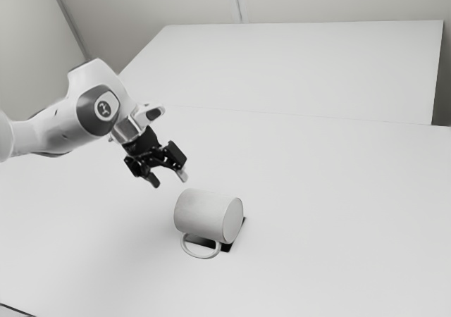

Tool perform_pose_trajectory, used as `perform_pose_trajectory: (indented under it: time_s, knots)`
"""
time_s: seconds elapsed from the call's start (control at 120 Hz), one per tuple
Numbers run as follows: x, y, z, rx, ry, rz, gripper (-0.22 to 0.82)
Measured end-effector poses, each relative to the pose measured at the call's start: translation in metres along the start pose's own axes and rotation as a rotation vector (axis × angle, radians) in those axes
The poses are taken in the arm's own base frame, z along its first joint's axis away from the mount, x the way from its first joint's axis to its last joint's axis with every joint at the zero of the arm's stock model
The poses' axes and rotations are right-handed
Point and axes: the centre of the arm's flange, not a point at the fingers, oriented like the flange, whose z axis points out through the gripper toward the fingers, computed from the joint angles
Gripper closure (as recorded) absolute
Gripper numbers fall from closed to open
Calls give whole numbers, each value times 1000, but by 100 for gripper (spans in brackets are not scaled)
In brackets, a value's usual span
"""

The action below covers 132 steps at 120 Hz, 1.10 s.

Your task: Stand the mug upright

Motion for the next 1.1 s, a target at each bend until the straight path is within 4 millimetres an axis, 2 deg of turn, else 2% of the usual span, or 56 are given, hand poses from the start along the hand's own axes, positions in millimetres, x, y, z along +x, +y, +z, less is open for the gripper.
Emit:
perform_pose_trajectory:
  time_s: [0.417,1.0,1.05,1.1]
  knots:
    - [-15,-32,44,-230,8,-77,0]
    - [-36,-46,90,-585,113,-80,0]
    - [-36,-45,90,-611,128,-68,2]
    - [-37,-44,91,-632,141,-55,10]
